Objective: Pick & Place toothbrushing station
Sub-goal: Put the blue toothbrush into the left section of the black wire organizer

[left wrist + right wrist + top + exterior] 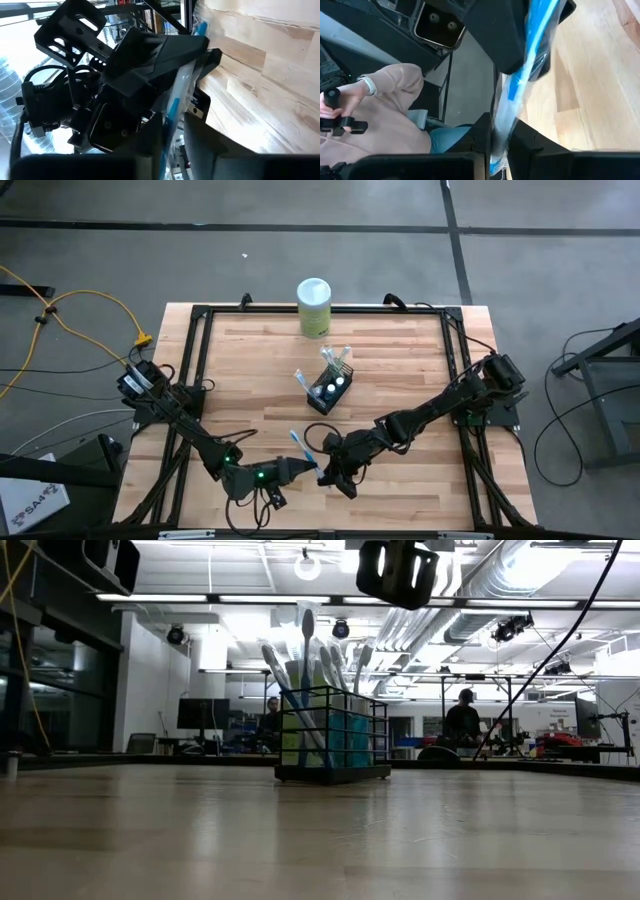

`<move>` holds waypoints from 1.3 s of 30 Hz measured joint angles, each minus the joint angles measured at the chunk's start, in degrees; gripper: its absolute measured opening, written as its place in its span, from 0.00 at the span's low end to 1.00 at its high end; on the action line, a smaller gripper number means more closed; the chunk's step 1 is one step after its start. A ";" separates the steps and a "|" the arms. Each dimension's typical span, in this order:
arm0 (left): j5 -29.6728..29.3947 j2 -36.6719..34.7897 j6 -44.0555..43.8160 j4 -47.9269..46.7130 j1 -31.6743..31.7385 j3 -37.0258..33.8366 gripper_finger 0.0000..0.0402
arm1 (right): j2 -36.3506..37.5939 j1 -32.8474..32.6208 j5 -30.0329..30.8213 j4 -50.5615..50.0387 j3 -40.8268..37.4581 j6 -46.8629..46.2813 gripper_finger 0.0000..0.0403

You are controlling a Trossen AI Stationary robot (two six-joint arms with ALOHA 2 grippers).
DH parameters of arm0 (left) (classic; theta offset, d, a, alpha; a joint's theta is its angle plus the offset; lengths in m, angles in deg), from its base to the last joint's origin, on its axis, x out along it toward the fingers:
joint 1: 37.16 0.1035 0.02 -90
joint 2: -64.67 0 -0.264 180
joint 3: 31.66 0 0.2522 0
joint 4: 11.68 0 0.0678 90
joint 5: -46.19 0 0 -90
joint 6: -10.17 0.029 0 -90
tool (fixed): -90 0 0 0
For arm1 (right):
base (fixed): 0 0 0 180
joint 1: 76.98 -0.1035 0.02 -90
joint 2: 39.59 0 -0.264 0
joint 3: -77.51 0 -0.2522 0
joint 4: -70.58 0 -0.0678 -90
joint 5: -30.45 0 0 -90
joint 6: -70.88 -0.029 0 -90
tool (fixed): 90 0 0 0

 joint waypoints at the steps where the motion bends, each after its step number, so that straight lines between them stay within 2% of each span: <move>1: 0.02 0.00 0.00 -0.07 0.00 0.00 0.19 | 0.00 0.00 0.06 0.05 0.00 -0.01 0.08; 4: 0.02 0.00 0.13 -0.21 0.02 0.00 0.27 | 0.00 0.00 0.07 0.27 0.00 -0.02 0.08; 7: 0.02 0.00 0.24 -0.25 0.02 0.00 0.31 | 0.00 0.00 0.07 0.36 0.02 -0.04 0.08; 12: 1.30 0.03 0.83 0.69 -1.20 0.00 0.32 | 0.00 0.00 -0.12 0.40 0.04 0.00 0.05; 25: 1.11 0.11 9.95 7.03 -5.31 -0.04 0.32 | 0.09 0.00 -0.50 1.93 0.17 -0.31 0.04; 29: 0.65 0.11 9.05 9.35 -6.49 -0.04 0.32 | 0.09 0.00 0.28 2.65 0.15 0.25 0.04; 33: -4.79 0.11 1.40 14.91 -7.36 -0.04 0.32 | 0.09 -0.02 2.10 4.83 0.15 2.66 0.04; 39: -14.57 0.11 -9.87 29.13 -9.02 -0.04 0.32 | 0.09 -0.25 5.06 5.48 0.13 7.66 0.04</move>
